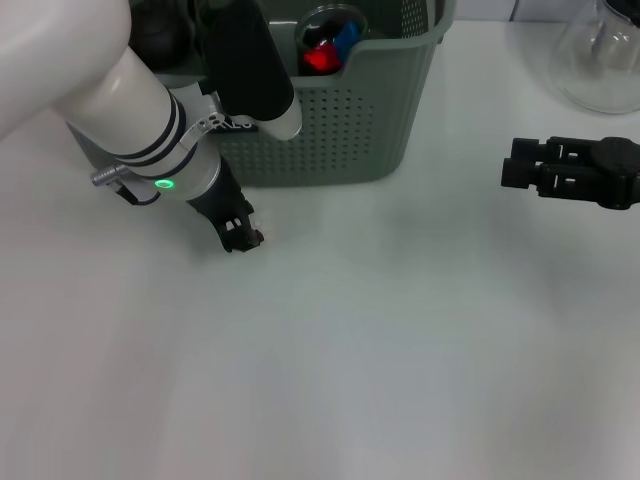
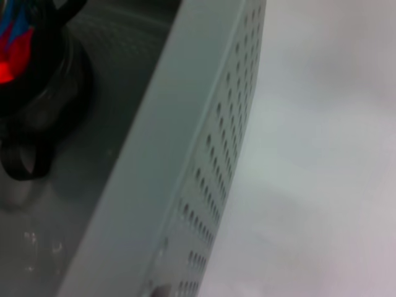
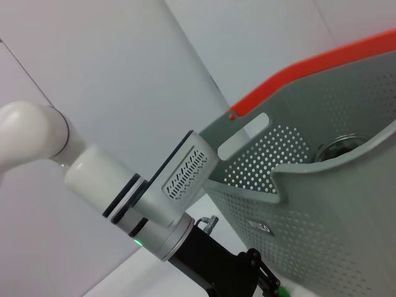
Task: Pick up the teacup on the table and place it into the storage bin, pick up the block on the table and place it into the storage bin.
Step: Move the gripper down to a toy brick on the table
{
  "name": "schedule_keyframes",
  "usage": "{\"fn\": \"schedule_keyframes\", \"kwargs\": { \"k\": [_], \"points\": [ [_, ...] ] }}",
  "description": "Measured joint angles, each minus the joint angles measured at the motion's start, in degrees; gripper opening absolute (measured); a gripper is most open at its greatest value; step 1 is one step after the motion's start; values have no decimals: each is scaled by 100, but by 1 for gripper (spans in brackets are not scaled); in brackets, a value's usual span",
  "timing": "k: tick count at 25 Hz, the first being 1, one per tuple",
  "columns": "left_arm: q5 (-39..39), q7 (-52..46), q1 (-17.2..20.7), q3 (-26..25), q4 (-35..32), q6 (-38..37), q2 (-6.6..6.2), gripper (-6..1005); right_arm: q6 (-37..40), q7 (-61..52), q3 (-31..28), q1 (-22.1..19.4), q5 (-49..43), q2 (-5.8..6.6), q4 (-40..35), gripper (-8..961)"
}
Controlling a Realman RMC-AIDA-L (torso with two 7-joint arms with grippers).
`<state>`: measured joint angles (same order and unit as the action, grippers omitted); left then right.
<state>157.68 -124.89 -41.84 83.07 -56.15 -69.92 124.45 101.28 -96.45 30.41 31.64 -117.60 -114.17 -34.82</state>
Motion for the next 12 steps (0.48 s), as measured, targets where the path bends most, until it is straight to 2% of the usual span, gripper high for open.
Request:
{"fn": "schedule_keyframes", "kwargs": {
  "k": [12],
  "points": [
    [45, -103, -28, 134, 47, -53, 0, 312, -2, 29, -6, -7, 0, 0, 2, 701]
  ]
}}
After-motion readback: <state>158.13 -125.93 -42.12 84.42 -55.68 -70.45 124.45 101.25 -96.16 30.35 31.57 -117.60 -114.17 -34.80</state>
